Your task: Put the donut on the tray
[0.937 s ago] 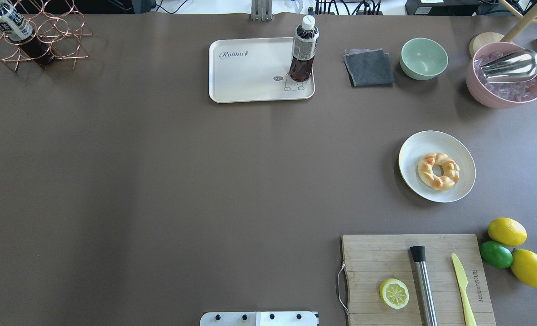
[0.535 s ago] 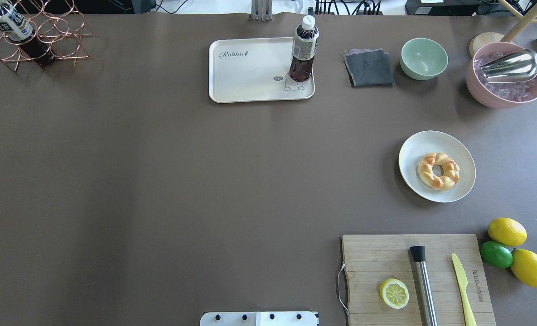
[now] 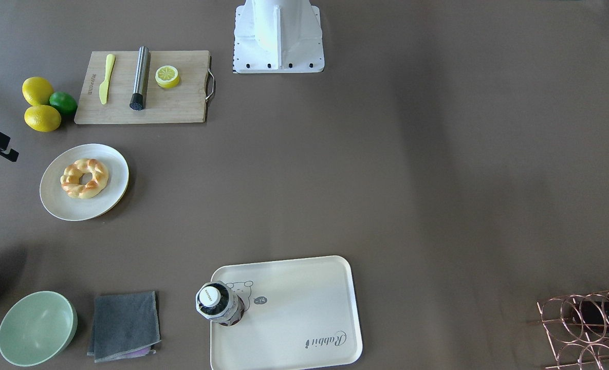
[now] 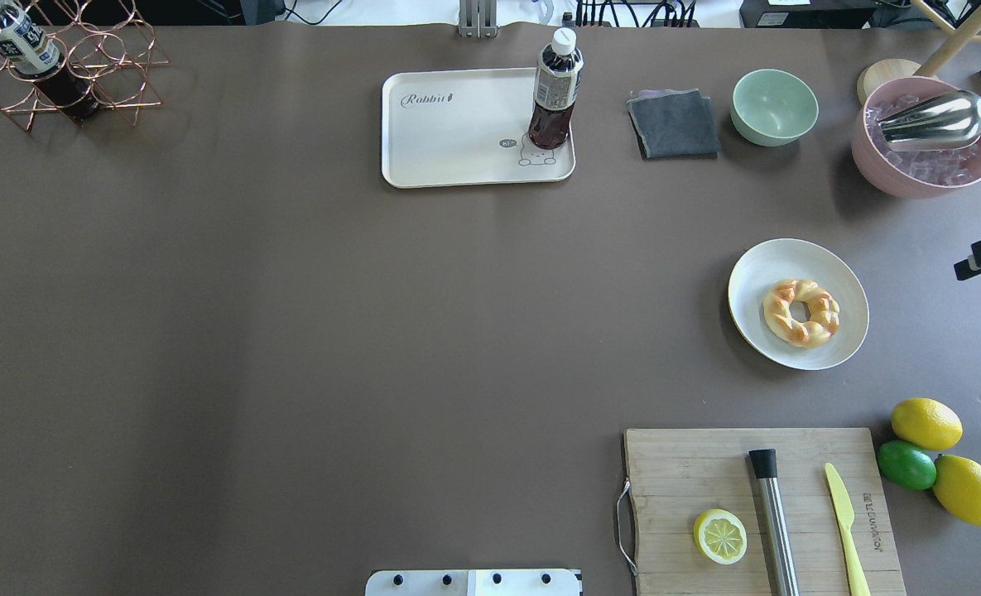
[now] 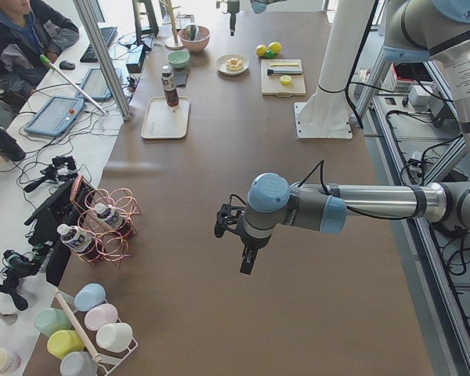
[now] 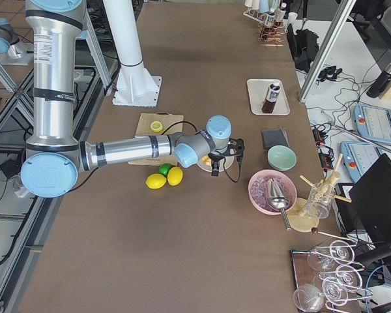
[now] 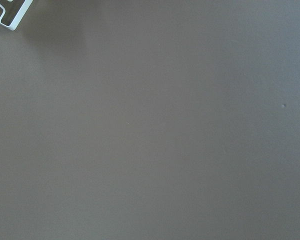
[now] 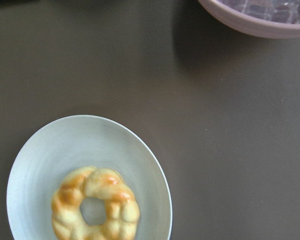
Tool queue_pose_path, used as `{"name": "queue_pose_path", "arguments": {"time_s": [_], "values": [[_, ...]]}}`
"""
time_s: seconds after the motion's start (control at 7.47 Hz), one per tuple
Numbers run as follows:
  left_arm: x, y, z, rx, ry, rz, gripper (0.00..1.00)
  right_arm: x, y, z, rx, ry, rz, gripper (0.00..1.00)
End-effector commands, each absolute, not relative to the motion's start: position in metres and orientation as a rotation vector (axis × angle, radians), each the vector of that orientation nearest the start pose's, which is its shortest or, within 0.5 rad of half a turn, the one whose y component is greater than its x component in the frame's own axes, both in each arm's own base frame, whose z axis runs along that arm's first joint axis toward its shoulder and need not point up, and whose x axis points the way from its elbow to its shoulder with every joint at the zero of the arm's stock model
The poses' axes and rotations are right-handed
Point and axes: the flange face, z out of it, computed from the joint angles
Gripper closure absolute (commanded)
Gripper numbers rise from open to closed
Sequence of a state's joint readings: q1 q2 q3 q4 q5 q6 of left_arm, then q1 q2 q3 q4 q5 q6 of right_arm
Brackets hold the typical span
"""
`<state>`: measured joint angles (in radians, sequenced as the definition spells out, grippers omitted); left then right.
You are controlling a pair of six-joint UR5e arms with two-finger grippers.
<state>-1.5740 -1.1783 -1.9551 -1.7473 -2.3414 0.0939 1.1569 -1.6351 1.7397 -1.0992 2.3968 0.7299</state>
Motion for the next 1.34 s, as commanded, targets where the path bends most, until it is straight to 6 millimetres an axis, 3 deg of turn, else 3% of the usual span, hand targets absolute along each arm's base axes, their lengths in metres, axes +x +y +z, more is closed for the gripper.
{"name": "queue_pose_path", "arguments": {"time_s": [0.0,0.13,0.54,0.67,0.8,0.94,1.2], "values": [[-0.065,-0.339,0.618,0.186,0.761,0.146,0.03,-0.207,-0.471,0.572,0.032,-0.996,0.141,0.01],[-0.065,-0.339,0.618,0.186,0.762,0.146,0.03,-0.220,-0.468,0.578,0.044,-0.964,0.141,0.07],[-0.065,-0.339,0.618,0.187,0.762,0.147,0.03,-0.227,-0.465,0.600,0.028,-0.930,0.138,0.21],[-0.065,-0.339,0.618,0.187,0.762,0.147,0.03,-0.228,-0.465,0.606,0.030,-0.932,0.135,0.32],[-0.065,-0.339,0.617,0.189,0.762,0.147,0.03,-0.228,-0.464,0.610,0.029,-0.934,0.140,0.56],[-0.064,-0.340,0.615,0.192,0.779,0.150,0.03,-0.228,-0.464,0.614,0.027,-0.930,0.138,1.00],[-0.062,-0.341,0.609,0.201,0.798,0.155,0.03,-0.234,-0.465,0.610,0.036,-0.929,0.127,1.00]]}}
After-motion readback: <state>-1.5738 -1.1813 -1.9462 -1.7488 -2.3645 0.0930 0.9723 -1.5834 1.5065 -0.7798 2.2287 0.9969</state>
